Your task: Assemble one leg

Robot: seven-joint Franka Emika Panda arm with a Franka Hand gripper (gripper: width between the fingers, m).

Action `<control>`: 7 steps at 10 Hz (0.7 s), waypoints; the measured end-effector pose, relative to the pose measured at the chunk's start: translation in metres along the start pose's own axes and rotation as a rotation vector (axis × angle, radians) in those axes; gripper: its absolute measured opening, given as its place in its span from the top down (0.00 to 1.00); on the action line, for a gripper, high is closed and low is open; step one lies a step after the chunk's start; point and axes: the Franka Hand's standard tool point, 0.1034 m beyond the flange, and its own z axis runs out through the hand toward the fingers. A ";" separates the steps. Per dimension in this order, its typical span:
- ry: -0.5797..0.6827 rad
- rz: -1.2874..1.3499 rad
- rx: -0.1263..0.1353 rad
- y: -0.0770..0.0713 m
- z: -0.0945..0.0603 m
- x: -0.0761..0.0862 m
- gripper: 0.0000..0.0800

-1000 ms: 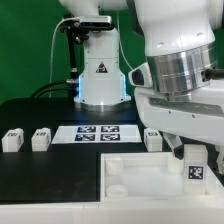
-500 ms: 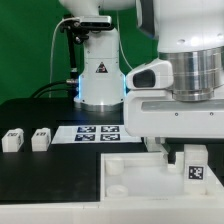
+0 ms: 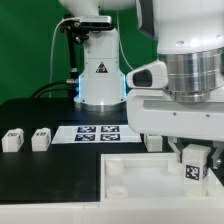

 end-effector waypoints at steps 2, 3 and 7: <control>-0.023 0.301 0.024 -0.003 -0.003 0.004 0.63; -0.044 0.448 0.036 -0.004 -0.002 0.006 0.63; -0.109 0.972 0.050 -0.011 0.000 0.007 0.63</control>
Offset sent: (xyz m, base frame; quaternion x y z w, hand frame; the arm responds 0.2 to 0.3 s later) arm 0.0337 0.0001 0.0059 0.0550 -0.0313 0.3098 0.9487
